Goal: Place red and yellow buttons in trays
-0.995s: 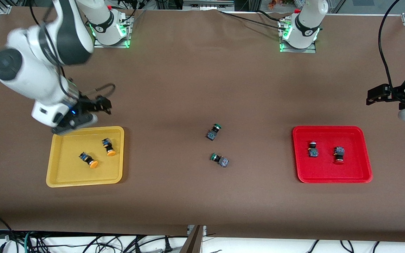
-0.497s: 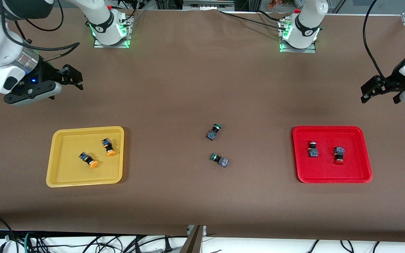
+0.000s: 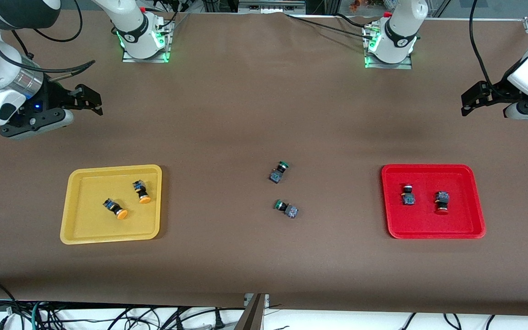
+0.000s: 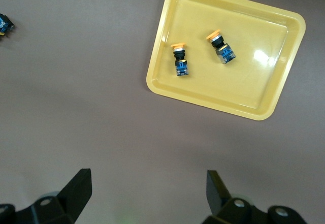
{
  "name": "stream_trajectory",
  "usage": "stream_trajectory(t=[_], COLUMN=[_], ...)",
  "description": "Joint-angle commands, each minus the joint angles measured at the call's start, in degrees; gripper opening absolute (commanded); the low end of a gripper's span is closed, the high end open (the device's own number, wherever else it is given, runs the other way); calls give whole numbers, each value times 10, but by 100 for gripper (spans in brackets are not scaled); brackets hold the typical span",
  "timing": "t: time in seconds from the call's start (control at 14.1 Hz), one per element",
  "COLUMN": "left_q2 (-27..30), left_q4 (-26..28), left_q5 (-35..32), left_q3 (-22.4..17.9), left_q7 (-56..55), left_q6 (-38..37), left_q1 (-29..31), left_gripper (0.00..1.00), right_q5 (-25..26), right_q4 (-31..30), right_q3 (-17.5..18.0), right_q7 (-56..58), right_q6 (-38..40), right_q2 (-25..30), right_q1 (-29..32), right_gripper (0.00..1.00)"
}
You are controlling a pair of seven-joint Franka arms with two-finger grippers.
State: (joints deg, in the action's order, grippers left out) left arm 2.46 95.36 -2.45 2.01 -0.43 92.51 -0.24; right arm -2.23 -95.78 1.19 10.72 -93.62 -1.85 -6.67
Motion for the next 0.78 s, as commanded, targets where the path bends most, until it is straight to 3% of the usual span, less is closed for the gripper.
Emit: stream_trajectory(t=[0.0,0.71], left_q2=[-40,-44], left_q4=[-59,-65], left_q5=[12,24], left_q3=[-3,-1], left_q7=[1,4], left_q6=[-30,-62], left_q1=[0,0], left_gripper=[100,100], right_q5=[8,11], right_q4=[22,50], right_q3=[13,14], right_q7=[-3,-3], right_q6=[15,17], right_q2=[-3,-14], right_q1=[11,6], right_gripper=[100,100])
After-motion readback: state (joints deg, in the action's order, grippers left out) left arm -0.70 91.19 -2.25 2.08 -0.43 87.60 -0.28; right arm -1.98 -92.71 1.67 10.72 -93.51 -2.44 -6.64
